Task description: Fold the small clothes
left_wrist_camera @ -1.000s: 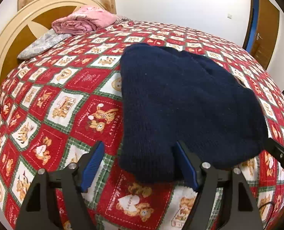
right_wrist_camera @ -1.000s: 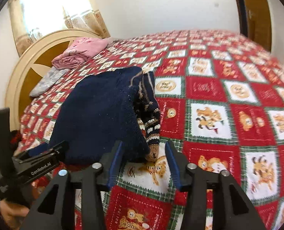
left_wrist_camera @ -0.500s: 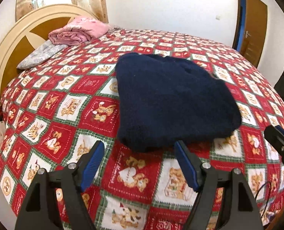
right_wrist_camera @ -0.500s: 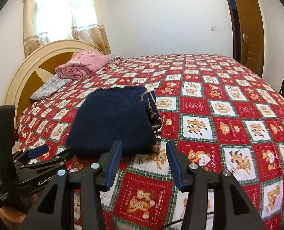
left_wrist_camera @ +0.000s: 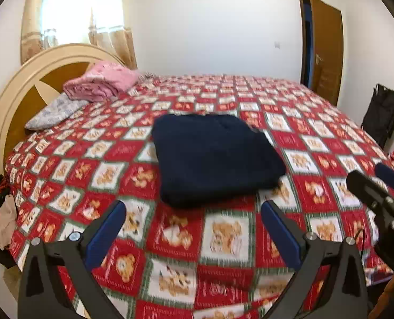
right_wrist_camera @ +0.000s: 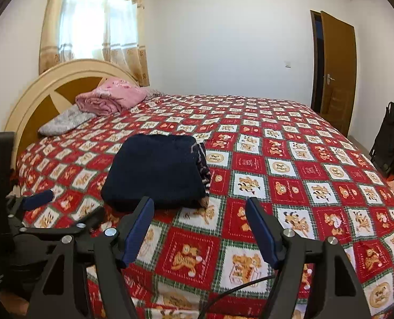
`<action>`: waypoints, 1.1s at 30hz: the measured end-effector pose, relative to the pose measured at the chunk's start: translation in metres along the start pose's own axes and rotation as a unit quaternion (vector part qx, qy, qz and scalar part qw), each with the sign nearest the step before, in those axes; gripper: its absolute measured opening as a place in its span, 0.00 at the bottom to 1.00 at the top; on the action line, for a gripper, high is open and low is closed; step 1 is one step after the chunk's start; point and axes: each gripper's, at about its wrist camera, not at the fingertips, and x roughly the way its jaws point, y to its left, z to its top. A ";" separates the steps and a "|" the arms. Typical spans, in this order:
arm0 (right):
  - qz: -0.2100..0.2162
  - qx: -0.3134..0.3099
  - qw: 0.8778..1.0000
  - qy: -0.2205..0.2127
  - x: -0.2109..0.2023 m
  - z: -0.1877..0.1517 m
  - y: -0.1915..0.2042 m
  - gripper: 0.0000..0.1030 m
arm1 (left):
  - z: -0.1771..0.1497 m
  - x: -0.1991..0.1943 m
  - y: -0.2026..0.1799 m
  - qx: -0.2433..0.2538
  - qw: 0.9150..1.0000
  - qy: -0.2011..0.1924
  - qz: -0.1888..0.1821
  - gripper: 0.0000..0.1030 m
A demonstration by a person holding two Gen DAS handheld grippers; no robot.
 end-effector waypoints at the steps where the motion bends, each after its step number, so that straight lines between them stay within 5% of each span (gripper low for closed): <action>1: -0.002 -0.002 1.000 0.002 -0.001 -0.001 0.000 0.70 | -0.002 0.004 -0.001 -0.003 1.000 0.017 -0.005 1.00; 11: -0.010 0.011 0.999 0.034 0.010 -0.008 -0.008 0.71 | -0.015 0.013 -0.019 0.026 0.997 0.070 -0.010 1.00; 16: -0.029 0.001 1.000 0.011 -0.004 -0.006 -0.009 0.71 | -0.010 -0.005 -0.020 0.041 0.998 0.024 0.030 1.00; 33: -0.011 0.020 0.996 -0.085 -0.071 0.017 -0.010 0.75 | 0.016 -0.086 -0.014 0.014 0.994 -0.105 0.030 1.00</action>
